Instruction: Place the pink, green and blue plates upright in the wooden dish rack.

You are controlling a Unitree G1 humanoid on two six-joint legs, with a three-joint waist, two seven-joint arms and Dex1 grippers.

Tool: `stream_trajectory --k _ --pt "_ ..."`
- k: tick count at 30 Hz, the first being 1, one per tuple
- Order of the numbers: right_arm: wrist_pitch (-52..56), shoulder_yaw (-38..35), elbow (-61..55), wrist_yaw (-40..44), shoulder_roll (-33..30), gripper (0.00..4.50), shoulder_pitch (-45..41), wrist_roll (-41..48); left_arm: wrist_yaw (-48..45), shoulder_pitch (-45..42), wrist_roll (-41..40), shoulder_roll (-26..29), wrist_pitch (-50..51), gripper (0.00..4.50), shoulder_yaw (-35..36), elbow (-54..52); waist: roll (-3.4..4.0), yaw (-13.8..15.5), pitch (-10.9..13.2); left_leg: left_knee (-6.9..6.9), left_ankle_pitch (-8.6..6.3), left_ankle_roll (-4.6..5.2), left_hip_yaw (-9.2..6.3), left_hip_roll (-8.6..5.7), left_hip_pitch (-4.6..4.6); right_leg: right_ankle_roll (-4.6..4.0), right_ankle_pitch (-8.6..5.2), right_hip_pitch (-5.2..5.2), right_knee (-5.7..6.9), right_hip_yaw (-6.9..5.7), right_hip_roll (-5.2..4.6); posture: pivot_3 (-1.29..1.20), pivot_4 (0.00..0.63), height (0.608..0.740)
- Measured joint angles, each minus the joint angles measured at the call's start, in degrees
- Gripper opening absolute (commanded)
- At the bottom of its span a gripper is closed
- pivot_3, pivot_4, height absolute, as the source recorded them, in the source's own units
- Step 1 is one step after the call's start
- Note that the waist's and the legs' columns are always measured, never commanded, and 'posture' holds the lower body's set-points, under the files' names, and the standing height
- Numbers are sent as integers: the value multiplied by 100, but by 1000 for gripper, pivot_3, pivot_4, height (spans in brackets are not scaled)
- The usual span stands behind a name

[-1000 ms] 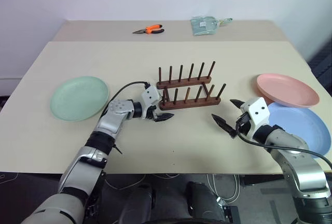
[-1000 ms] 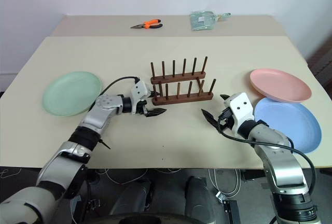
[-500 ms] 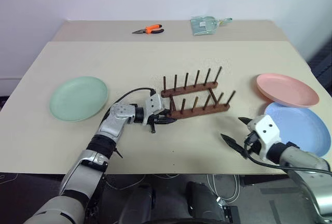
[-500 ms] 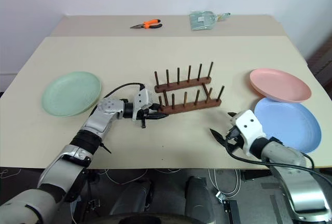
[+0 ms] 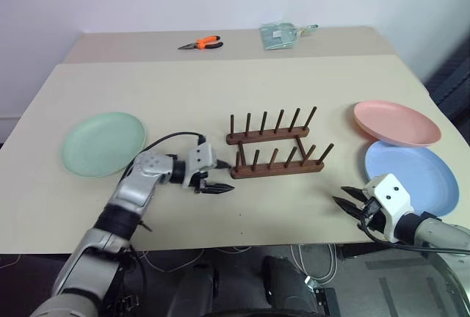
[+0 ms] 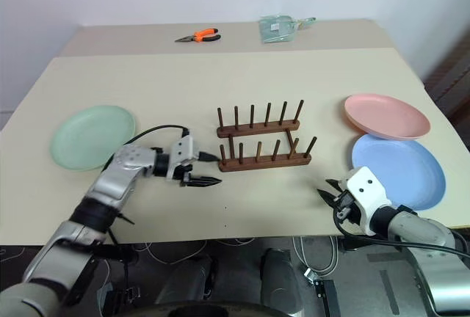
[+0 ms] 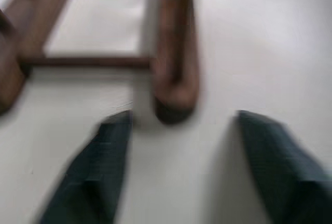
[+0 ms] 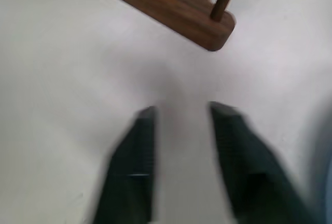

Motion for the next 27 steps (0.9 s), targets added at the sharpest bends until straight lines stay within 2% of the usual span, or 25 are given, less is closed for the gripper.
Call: stream_trajectory --k 1,3,7,13,17,22,23,24,27 --pt "2 96 0 -6 7 0 -60 -19 13 160 -74 64 227 1107 16 -275 4 15 -2 2 0 0 -1 1 0 -1 -1 3 0 0 -1 0 150 740" --pt "-4 363 44 -86 76 0 -287 -128 225 446 -159 -9 673 1107 40 -791 5 47 -3 8 0 0 -3 -2 -3 0 -3 9 -5 -1 -8 0 150 740" --pt "-29 945 469 -421 357 0 -919 -519 887 605 -128 -621 1121 1107 -207 -1190 4 193 -3 27 -1 2 -10 -14 -23 1 -6 9 -13 -4 -15 0 150 740" --pt "-384 1593 1636 -1187 849 0 -2078 -1346 2785 -3 863 -1723 597 1107 -609 -270 -4 185 -12 54 -1 2 -10 -20 -13 -4 2 26 -2 -7 -12 0 150 740" --pt "-616 1699 2468 -1516 1114 0 -2759 -1637 3519 -386 942 -2017 423 1107 -444 418 -6 154 -14 52 -1 2 -9 -17 4 -2 2 35 4 -8 -9 0 150 740" --pt "-875 1768 2974 -1583 1140 0 -3128 -1801 3832 -632 957 -2057 190 1107 -369 856 -5 155 -14 45 -1 2 -8 -19 6 17 11 32 7 -6 -8 0 150 740" --pt "-898 1759 2982 -1541 1121 507 -3133 -1791 3840 -633 957 -2049 161 1053 -359 871 -5 154 -14 45 -1 2 -8 -19 6 17 11 32 8 -6 -8 0 150 740" --pt "-910 1735 2980 -1504 1104 763 -3132 -1784 3839 -631 956 -2036 150 1053 -353 872 -5 152 -14 44 -1 2 -8 -18 6 17 11 31 8 -7 -7 0 150 740" --pt "-1034 1598 2744 -1335 582 2134 -2914 -1859 3696 -499 933 -1891 63 1053 -342 666 4 155 -10 41 -2 3 -5 -20 -2 19 10 24 5 -5 -10 0 150 740"
